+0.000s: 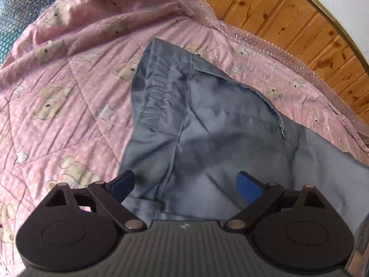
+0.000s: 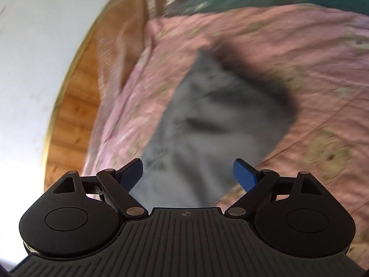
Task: Fold clothes
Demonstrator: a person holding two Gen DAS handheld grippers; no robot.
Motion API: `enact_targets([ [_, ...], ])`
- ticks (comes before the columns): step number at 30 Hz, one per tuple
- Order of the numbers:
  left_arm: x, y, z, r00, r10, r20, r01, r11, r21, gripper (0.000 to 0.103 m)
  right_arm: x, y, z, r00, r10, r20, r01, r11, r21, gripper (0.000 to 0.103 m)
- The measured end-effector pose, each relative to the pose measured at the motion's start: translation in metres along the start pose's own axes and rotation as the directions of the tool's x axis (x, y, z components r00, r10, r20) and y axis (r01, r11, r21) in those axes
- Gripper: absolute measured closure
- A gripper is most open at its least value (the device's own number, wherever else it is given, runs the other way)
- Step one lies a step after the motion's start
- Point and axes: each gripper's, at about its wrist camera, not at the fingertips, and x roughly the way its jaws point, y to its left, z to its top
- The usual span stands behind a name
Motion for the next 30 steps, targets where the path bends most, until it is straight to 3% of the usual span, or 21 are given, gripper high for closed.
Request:
enact_targets([
  [3,0.007,-0.014,0.001,1.0,-0.01,-0.009,0.011,1.0,0.012,0.024,0.013,-0.035,0.015,0.998,-0.058,0.003,0.058,0.997,0.06,0.015],
  [5,0.002,-0.025,0.0,1.0,-0.025,0.006,0.025,0.999,0.035,0.062,0.026,-0.049,0.021,0.997,-0.081,-0.004,0.081,0.994,0.07,0.017],
  [6,-0.001,-0.028,0.001,0.999,-0.04,0.01,0.04,0.999,0.034,0.069,0.032,-0.052,0.023,0.997,-0.075,-0.014,0.076,0.995,0.065,0.019],
  [7,-0.005,-0.031,0.001,0.999,-0.047,0.018,0.047,0.998,0.032,0.076,0.038,-0.052,0.026,0.998,-0.048,-0.027,0.049,0.998,0.048,0.032],
  [8,-0.009,-0.033,0.001,0.998,-0.051,0.028,0.05,0.998,0.031,0.077,0.042,-0.052,0.028,0.999,-0.014,-0.041,0.016,1.0,0.027,0.059],
  [9,-0.012,-0.035,0.001,0.998,-0.054,0.037,0.053,0.998,0.029,0.077,0.044,-0.05,0.031,0.999,0.016,-0.043,-0.015,1.0,0.008,0.068],
  [10,-0.013,-0.035,0.0,0.998,-0.055,0.041,0.054,0.998,0.024,0.076,0.045,-0.048,0.032,0.998,0.044,-0.04,-0.045,0.999,-0.01,0.07],
  [12,-0.014,-0.034,-0.002,0.998,-0.056,0.042,0.056,0.998,0.003,0.071,0.045,-0.048,0.034,0.996,0.081,-0.033,-0.081,0.997,-0.012,0.07],
  [13,-0.013,-0.032,-0.004,0.998,-0.056,0.041,0.056,0.998,-0.01,0.057,0.047,-0.049,0.033,0.995,0.09,-0.04,-0.091,0.996,-0.006,0.068],
  [14,-0.011,-0.031,-0.006,0.998,-0.058,0.034,0.059,0.998,-0.024,0.038,0.049,-0.05,0.031,0.994,0.096,-0.048,-0.096,0.995,0.001,0.059],
  [15,-0.009,-0.032,-0.007,0.998,-0.06,0.029,0.061,0.998,-0.034,0.033,0.051,-0.049,0.029,0.994,0.098,-0.056,-0.098,0.995,-0.003,0.049],
  [16,-0.01,-0.035,-0.005,0.997,-0.065,0.029,0.065,0.997,-0.028,0.035,0.053,-0.048,0.026,0.993,0.097,-0.065,-0.098,0.995,-0.01,0.034],
  [17,-0.011,-0.039,-0.003,0.997,-0.069,0.029,0.07,0.997,-0.022,0.053,0.056,-0.046,0.023,0.993,0.097,-0.073,-0.099,0.995,-0.018,0.038],
  [18,-0.011,-0.042,-0.001,0.997,-0.073,0.03,0.074,0.997,-0.017,0.078,0.056,-0.038,0.024,0.993,0.095,-0.077,-0.098,0.994,-0.039,0.051],
  [19,-0.012,-0.046,0.0,0.997,-0.078,0.03,0.078,0.997,-0.011,0.101,0.055,-0.027,0.027,0.993,0.091,-0.078,-0.097,0.993,-0.066,0.097],
  [21,-0.03,-0.059,0.016,0.99,-0.11,0.091,0.11,0.994,0.009,0.101,0.053,-0.004,0.031,0.993,0.085,-0.08,-0.094,0.988,-0.119,0.1],
  [23,-0.072,-0.076,0.05,0.964,-0.165,0.21,0.16,0.986,0.039,0.101,0.032,0.037,0.054,0.987,0.158,-0.014,-0.158,0.974,-0.164,0.102],
  [25,-0.12,-0.087,0.088,0.92,-0.219,0.325,0.212,0.976,0.058,0.101,0.007,0.083,0.08,0.967,0.247,0.059,-0.229,0.95,-0.213,0.103],
  [27,-0.174,-0.091,0.117,0.858,-0.29,0.424,0.282,0.956,0.083,0.101,-0.017,0.128,0.106,0.933,0.335,0.127,-0.293,0.918,-0.267,0.103],
  [30,-0.259,-0.088,0.136,0.74,-0.375,0.559,0.358,0.922,0.146,0.101,-0.059,0.188,0.141,0.859,0.461,0.222,-0.371,0.86,-0.35,0.103],
])
